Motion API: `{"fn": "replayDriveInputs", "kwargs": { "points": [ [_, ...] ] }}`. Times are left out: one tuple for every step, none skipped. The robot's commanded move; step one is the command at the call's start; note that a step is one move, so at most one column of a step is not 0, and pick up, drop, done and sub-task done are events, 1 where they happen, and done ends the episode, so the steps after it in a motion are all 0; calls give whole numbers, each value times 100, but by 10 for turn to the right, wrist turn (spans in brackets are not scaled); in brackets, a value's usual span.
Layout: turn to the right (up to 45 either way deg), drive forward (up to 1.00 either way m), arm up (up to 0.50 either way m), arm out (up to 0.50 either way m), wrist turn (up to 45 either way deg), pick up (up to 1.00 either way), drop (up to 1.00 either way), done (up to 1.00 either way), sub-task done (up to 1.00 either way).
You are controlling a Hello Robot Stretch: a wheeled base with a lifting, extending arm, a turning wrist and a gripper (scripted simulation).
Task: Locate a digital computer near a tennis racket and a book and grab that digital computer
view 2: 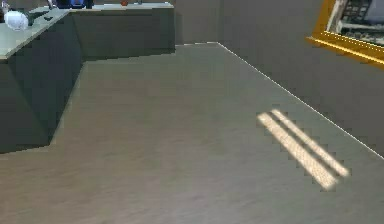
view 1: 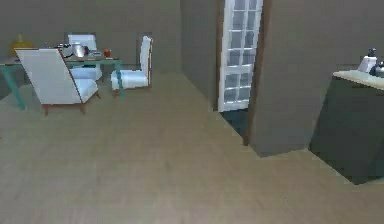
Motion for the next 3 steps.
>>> {"fn": "replayDriveInputs", "kwargs": {
  "points": [
    [30, 0, 0, 0, 0, 0, 0, 0, 0],
    [0, 100, 0, 0, 0, 0, 0, 0, 0],
    [0, 100, 0, 0, 0, 0, 0, 0, 0]
  ]
}}
